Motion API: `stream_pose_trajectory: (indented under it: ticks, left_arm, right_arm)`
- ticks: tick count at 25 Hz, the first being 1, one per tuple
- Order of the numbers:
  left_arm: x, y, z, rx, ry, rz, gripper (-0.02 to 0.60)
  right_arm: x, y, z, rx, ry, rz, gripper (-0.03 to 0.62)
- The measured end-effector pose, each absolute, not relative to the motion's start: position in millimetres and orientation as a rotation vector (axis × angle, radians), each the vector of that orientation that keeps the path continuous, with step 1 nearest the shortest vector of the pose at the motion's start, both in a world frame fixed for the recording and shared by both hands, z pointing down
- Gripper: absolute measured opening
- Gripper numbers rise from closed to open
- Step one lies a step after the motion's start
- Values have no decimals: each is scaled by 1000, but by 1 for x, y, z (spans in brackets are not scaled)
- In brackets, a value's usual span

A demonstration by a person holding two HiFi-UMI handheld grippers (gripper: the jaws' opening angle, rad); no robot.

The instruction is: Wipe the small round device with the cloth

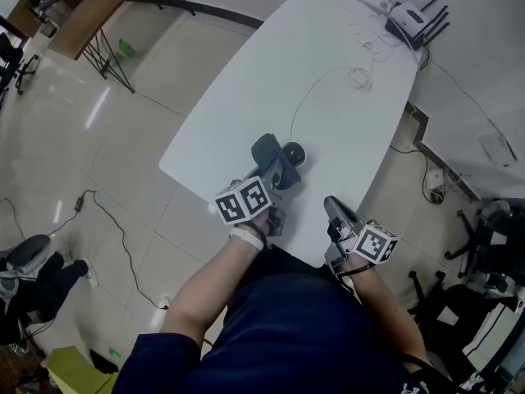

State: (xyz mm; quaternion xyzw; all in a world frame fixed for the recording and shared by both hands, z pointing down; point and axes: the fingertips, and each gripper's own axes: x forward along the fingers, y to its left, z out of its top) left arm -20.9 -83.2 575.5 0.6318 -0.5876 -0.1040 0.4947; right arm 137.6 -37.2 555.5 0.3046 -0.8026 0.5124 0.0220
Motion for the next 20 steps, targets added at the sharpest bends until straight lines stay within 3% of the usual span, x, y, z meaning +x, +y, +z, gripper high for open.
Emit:
stream_pose_trajectory:
  ticks: [20]
  left_arm:
    - [-31, -77, 635, 1427, -1455, -112, 71]
  right_arm:
    - [143, -30, 572, 903, -2440, 1617, 49]
